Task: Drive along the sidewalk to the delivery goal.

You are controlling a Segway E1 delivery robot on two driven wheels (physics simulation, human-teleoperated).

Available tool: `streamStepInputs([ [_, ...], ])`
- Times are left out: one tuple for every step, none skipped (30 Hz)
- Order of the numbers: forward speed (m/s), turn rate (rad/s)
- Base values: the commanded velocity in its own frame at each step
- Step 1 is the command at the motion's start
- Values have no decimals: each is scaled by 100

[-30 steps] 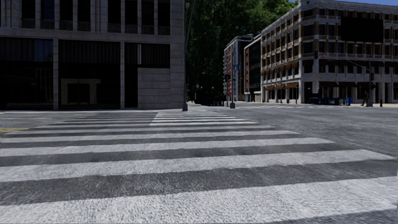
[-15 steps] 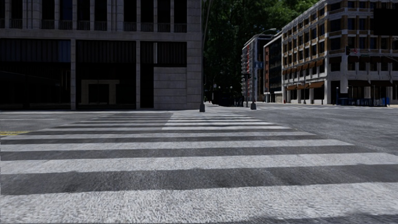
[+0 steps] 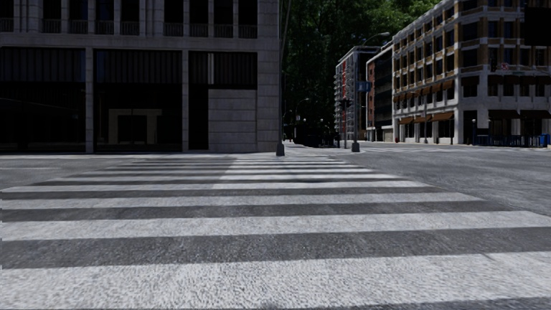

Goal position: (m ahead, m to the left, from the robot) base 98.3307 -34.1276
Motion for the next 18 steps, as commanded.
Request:
streamStepInputs([
  [200, -38],
  [200, -38],
  [200, -39],
  [200, -39],
  [200, -39],
  [200, -39],
  [200, -39],
  [200, -39],
  [200, -39],
  [200, -39],
  [200, -39],
  [200, -39],
  [200, -39],
  [200, -39],
  [200, -39],
  [200, -39],
  [200, -39],
  [200, -39],
])
